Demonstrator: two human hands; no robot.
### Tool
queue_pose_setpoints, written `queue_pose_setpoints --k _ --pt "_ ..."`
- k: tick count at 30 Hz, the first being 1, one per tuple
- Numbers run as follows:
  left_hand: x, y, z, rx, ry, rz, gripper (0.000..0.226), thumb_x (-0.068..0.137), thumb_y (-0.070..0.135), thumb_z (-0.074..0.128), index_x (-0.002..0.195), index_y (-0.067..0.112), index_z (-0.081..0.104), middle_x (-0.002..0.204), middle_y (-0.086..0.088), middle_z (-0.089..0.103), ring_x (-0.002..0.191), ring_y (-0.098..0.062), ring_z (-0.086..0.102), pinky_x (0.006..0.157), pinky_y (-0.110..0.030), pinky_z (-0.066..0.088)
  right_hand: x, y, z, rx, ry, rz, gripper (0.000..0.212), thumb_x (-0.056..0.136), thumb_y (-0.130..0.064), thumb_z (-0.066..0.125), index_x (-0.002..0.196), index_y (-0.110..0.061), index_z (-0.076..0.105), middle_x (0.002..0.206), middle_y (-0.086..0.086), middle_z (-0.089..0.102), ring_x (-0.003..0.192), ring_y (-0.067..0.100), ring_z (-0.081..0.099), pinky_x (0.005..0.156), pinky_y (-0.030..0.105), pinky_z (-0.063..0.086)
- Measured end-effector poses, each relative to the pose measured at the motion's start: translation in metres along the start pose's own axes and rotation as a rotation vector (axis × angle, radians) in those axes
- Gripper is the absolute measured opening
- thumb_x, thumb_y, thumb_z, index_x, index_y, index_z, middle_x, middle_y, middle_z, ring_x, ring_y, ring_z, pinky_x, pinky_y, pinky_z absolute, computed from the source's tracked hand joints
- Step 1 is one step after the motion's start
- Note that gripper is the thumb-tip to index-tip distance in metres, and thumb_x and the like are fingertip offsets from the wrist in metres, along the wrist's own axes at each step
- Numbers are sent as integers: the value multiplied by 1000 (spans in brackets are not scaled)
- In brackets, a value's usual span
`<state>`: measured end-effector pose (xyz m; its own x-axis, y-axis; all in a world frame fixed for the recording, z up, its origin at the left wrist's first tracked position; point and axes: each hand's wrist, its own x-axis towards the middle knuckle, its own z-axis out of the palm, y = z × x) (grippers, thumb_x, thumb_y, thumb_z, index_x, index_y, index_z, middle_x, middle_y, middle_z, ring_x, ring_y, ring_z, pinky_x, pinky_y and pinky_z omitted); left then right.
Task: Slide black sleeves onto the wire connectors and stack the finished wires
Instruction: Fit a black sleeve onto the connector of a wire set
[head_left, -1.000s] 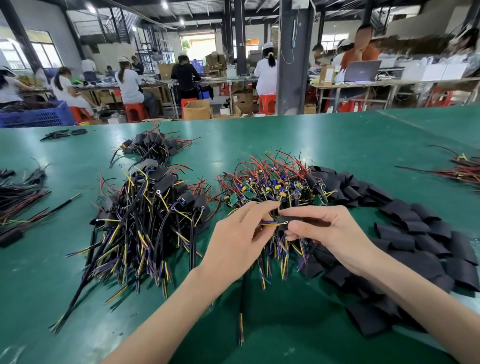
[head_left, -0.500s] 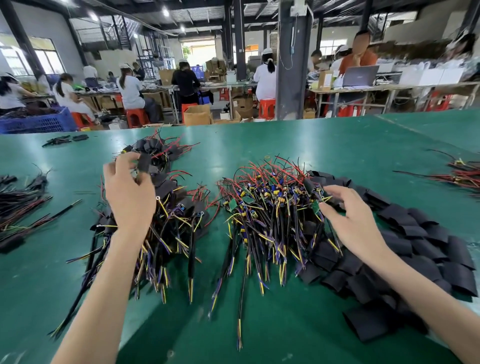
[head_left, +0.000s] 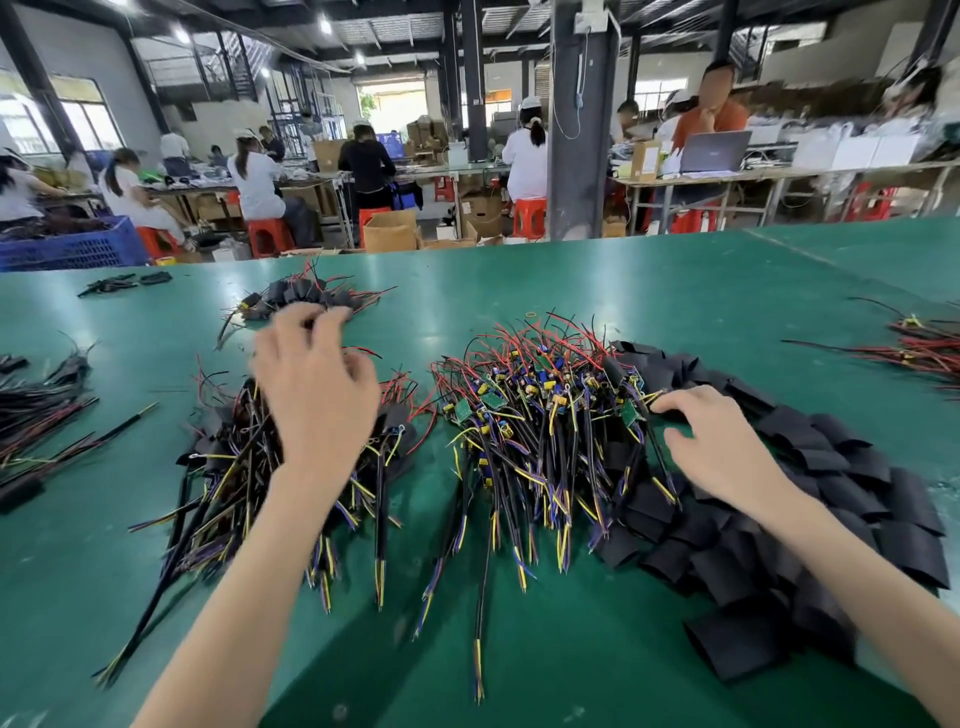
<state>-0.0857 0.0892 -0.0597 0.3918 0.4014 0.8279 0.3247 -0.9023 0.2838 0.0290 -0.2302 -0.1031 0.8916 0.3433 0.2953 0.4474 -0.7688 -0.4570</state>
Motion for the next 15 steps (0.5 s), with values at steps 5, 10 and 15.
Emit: queue_pose_setpoints --k 5,10,15 --pt "-10 53 42 -113 -590 -68 26 92 10 44 111 3 60 110 -18 64 104 -33 56 88 -37 41 4 8 -10 -4 -92 6 42 75 6 50 107 -17 65 107 10 55 103 27 53 92 35 41" --pt "-11 66 71 -131 -852 -204 22 90 13 49 91 -5 60 93 -24 63 90 -38 60 72 -33 43 6 13 -16 -26 -262 -8 33 75 1 54 89 -29 56 98 4 51 82 15 51 69 25 34" --pt "-11 68 78 -250 -833 -363 26 80 7 61 62 5 42 57 -6 40 61 -23 42 54 -25 31 -1 4 -34 67 -490 -148 30 74 -10 71 85 -34 58 93 -4 58 83 12 55 70 19 43"
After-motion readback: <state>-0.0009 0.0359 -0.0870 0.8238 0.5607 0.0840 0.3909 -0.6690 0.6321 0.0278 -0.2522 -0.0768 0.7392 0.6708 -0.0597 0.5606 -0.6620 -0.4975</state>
